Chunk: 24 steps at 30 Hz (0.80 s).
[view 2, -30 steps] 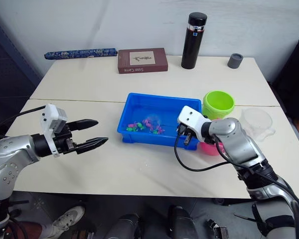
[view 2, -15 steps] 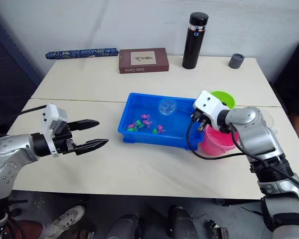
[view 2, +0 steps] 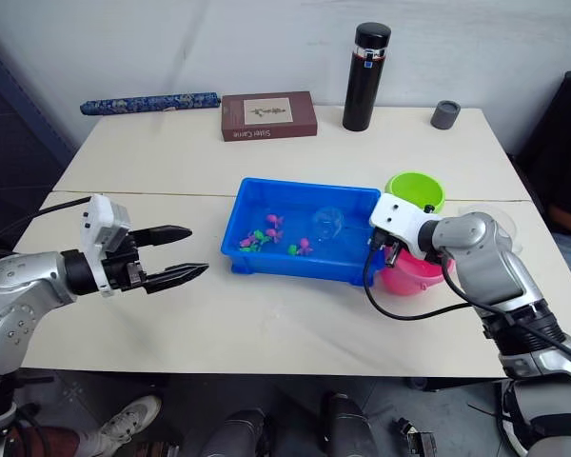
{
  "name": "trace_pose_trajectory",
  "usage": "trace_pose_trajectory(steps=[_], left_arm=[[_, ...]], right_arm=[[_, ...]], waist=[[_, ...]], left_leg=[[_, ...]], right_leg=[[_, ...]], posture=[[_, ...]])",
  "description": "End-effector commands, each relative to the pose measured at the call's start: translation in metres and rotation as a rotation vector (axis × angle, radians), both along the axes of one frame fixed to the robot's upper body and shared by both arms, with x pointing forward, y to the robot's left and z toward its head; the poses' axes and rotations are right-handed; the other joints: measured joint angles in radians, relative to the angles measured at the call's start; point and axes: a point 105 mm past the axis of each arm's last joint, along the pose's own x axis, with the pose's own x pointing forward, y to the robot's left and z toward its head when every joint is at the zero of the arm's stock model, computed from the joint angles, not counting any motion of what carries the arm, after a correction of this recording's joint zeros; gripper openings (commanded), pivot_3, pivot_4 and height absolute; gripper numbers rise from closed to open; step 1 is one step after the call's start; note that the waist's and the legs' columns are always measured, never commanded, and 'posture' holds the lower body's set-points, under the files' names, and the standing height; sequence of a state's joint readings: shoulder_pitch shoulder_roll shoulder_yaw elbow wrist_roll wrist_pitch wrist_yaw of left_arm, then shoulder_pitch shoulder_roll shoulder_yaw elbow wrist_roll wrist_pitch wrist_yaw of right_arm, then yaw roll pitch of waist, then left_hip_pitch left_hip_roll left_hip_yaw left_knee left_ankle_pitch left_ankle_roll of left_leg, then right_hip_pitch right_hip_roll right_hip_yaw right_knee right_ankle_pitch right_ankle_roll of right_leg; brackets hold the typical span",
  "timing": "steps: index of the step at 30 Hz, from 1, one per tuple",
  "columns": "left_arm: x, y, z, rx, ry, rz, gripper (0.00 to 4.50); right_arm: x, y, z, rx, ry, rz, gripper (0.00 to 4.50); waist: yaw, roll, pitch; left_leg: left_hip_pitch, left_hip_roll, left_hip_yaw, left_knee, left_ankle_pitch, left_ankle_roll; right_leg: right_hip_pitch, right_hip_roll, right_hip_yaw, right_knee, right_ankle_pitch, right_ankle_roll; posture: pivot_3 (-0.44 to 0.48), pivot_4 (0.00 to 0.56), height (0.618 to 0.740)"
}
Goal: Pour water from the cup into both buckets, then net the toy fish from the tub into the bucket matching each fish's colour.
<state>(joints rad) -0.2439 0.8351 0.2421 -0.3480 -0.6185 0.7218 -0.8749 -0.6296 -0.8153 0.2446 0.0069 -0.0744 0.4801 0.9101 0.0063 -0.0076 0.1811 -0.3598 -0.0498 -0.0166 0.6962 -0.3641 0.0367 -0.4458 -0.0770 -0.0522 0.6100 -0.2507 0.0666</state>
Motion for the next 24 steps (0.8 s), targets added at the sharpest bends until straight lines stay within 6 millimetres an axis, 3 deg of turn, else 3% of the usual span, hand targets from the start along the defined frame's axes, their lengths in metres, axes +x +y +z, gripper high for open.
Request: trace_pose_trajectory(steps=[1, 16, 24], left_arm=[[-0.003, -0.004, 0.004, 0.018, -0.034, -0.025, 4.45], [-0.003, -0.003, 0.006, 0.005, -0.04, -0.017, 4.45], [-0.005, -0.002, 0.006, 0.003, -0.04, -0.01, 4.45]], right_arm=[[-0.004, 0.002, 0.007, -0.029, -0.025, 0.03, 0.0], [-0.02, 0.027, -0.002, 0.036, 0.042, 0.099, 0.0], [-0.019, 0.035, 0.003, 0.135, 0.064, 0.077, 0.0]], waist=[[-0.002, 0.0, 0.0], [-0.004, 0.0, 0.0], [-0.005, 0.0, 0.0]], left_leg=[[0.0, 0.0, 0.0, 0.0, 0.0, 0.0], [0.0, 0.0, 0.0, 0.0, 0.0, 0.0], [0.0, 0.0, 0.0, 0.0, 0.0, 0.0]], right_leg=[[0.0, 0.0, 0.0, 0.0, 0.0, 0.0], [0.0, 0.0, 0.0, 0.0, 0.0, 0.0], [0.0, 0.0, 0.0, 0.0, 0.0, 0.0]], posture=[[0.0, 0.15, 0.739], [0.0, 0.15, 0.739], [0.0, 0.15, 0.739]])
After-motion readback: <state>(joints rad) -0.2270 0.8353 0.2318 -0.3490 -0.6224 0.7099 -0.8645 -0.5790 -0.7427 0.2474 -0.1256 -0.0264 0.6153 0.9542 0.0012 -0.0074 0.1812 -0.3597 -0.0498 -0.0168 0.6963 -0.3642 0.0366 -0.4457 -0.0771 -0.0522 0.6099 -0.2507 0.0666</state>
